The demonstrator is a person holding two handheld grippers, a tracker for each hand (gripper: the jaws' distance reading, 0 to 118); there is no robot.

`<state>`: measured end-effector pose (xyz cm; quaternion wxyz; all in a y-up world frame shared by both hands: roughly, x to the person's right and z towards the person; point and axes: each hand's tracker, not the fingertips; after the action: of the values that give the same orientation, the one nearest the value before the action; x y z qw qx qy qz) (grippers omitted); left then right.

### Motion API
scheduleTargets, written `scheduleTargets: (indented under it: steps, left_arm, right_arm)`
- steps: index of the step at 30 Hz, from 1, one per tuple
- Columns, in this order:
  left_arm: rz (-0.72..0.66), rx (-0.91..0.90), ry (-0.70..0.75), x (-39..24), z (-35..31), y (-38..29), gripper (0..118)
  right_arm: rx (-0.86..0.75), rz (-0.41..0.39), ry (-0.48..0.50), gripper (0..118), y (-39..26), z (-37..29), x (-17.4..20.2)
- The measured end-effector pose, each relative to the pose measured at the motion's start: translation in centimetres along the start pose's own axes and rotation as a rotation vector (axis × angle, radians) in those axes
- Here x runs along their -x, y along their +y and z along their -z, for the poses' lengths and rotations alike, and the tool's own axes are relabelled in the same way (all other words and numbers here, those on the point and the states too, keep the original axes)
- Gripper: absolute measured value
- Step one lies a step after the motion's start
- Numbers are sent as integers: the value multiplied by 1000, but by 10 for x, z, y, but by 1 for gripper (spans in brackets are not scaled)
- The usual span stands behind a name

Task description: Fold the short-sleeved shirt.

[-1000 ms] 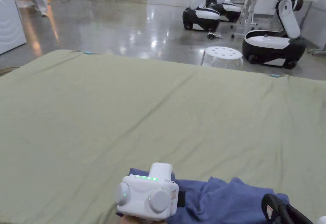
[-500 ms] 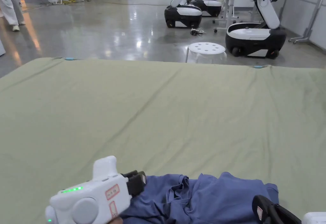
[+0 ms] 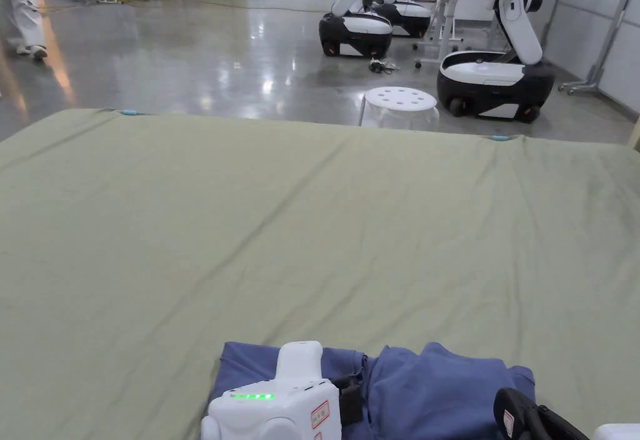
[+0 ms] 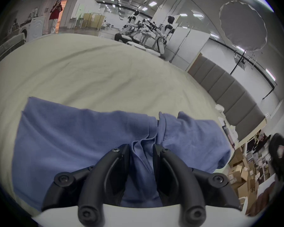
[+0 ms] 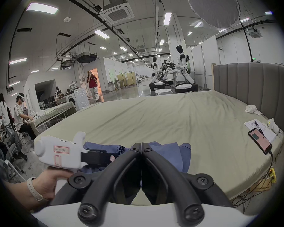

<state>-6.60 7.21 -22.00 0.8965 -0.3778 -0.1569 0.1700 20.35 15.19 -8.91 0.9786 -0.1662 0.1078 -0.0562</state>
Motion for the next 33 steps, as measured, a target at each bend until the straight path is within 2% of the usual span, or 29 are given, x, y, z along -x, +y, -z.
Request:
scheduleTargets:
  steps: [2, 3, 4, 5, 6, 7, 9, 11, 13, 15, 17, 19, 22, 23, 24, 25, 26, 27, 29, 30, 31, 33]
  left_arm:
    - [-55, -107, -60, 12, -34, 4, 32]
    - [-30, -131, -62, 21, -50, 9, 32]
    - [-5, -119, -46, 32, -61, 13, 53]
    - [-9, -97, -40, 48, -71, 19, 84]
    - [-43, -75, -32, 68, -82, 25, 106]
    - [-104, -87, -62, 91, -94, 28, 115]
    - [-232, -87, -132, 134, -108, 32, 117]
    - [-417, -1, -267, 182, -101, 29, 117]
    - [-601, 121, -446, 221, -77, 15, 117]
    - [-706, 160, -564, 239, -49, -4, 117]
    - [-690, 30, -719, 234, -42, -3, 118]
    - [-739, 89, -751, 212, -20, -4, 118]
    - [-669, 99, -744, 188, 3, 1, 117]
    - [-648, 100, -689, 183, 2, 4, 116]
    - [-647, 89, -640, 179, -2, 6, 110]
    - [-682, 108, -560, 178, -3, 5, 85]
    - [-702, 131, -485, 181, -5, 3, 39]
    - [-728, 143, -392, 184, -6, -2, 14]
    - [-806, 86, -470, 195, -15, -6, 13]
    - [-787, 64, -427, 196, -27, -3, 13]
    - [-716, 40, -311, 195, -45, 7, 13]
    - [-602, -40, -194, 200, -78, 24, 13]
  right_arm:
    - [0, -1, 6, 4, 0, 2, 2]
    - [0, -2, 8, 4, 1, 2, 3]
    - [2, -2, 14, 4, 0, 2, 3]
    - [6, -1, 22, 4, 0, 3, 4]
    - [15, -1, 28, 4, -2, 6, 5]
    - [25, -1, 30, 4, -3, 9, 7]
    - [46, 12, 48, 4, -6, 13, 11]
    - [55, 29, 63, 4, -9, 14, 17]
    - [63, 28, 72, 4, -11, 15, 23]
    - [69, 20, 83, 4, -10, 15, 27]
    - [69, 10, 81, 4, -9, 15, 30]
    - [70, 9, 75, 4, -8, 16, 31]
    - [88, 8, 62, 4, -6, 20, 32]
    - [92, 6, 57, 4, -7, 20, 31]
    - [92, 6, 56, 4, -6, 18, 31]
    - [91, 6, 55, 4, -6, 17, 31]
    - [90, 7, 54, 4, -6, 16, 31]
    - [90, 7, 53, 4, -6, 16, 30]
    - [94, 6, 52, 4, -7, 17, 29]
    - [96, 4, 49, 4, -7, 17, 28]
    - [96, 4, 49, 4, -6, 16, 26]
    - [92, -2, 48, 4, -5, 15, 24]
